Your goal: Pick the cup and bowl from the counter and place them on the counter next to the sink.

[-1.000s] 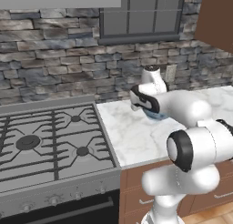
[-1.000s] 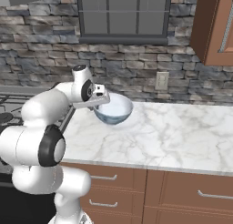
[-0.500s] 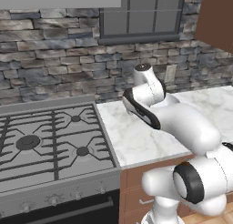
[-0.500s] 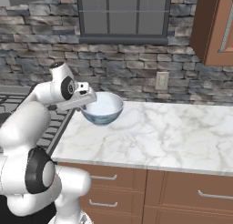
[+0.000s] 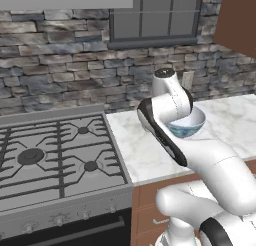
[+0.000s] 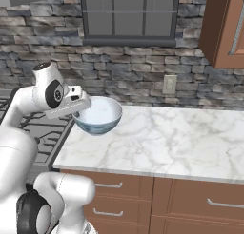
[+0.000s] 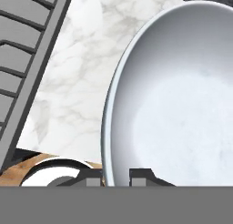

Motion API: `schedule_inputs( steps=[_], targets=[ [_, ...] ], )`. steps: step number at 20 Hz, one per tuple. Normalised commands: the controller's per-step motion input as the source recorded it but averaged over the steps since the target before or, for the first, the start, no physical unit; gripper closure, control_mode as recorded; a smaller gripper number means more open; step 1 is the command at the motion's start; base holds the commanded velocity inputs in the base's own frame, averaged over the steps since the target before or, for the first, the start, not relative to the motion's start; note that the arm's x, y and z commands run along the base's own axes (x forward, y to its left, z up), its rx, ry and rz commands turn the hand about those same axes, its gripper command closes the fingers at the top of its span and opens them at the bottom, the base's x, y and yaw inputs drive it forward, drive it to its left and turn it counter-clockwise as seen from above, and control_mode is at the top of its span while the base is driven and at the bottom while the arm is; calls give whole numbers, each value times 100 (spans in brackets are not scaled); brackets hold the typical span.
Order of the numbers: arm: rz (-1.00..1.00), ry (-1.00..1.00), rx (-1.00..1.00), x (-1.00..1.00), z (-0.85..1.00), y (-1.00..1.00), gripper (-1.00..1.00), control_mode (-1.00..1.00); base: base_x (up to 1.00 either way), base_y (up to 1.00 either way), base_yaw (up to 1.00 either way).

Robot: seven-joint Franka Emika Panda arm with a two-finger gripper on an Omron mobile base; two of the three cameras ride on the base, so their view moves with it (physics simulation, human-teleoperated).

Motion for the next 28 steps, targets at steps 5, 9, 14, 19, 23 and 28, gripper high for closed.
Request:
schedule_inputs(
  steps=[5,9,14,19,23,28],
  targets=[
    [4,0,0,-22,8,8,100,-100,0,0,0],
    [0,0,0,0,0,0,100,-100,0,0,0],
    [0,0,0,0,0,0,100,-100,0,0,0],
    [1,0,0,0,0,2,100,100,-3,3,2],
    [0,0,0,0,0,0,100,100,-89,6,0],
    [0,0,0,0,0,0,100,100,-100,0,1]
  ],
)
